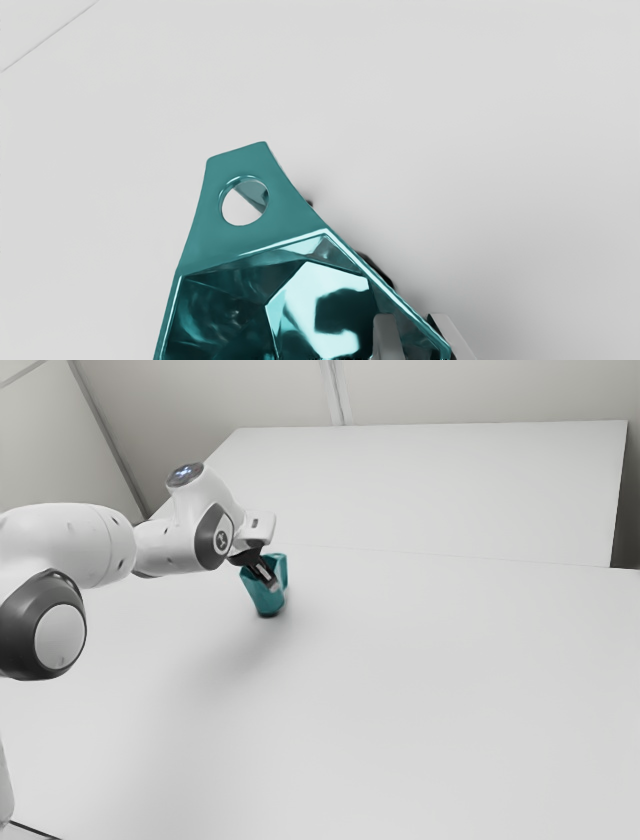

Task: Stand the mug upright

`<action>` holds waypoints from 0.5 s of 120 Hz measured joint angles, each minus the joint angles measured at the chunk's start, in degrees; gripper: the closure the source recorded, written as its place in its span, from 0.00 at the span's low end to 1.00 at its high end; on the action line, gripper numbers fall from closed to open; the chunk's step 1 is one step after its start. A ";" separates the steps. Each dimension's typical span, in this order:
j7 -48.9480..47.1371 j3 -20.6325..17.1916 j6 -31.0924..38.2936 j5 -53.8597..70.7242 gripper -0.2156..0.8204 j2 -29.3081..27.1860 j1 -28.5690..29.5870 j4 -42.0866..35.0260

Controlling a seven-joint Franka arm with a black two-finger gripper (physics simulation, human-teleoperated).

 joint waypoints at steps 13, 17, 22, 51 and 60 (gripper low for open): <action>-0.04 -0.01 0.09 0.05 0.57 -0.12 -0.01 0.06; -0.04 -0.01 0.11 0.07 0.52 -0.22 -0.01 0.09; -0.05 -0.01 0.11 0.34 0.46 -0.38 -0.03 0.29; -0.14 0.29 -1.86 1.60 0.29 -4.76 0.04 0.61; -0.47 2.88 -4.77 1.79 0.27 -7.54 -0.90 0.64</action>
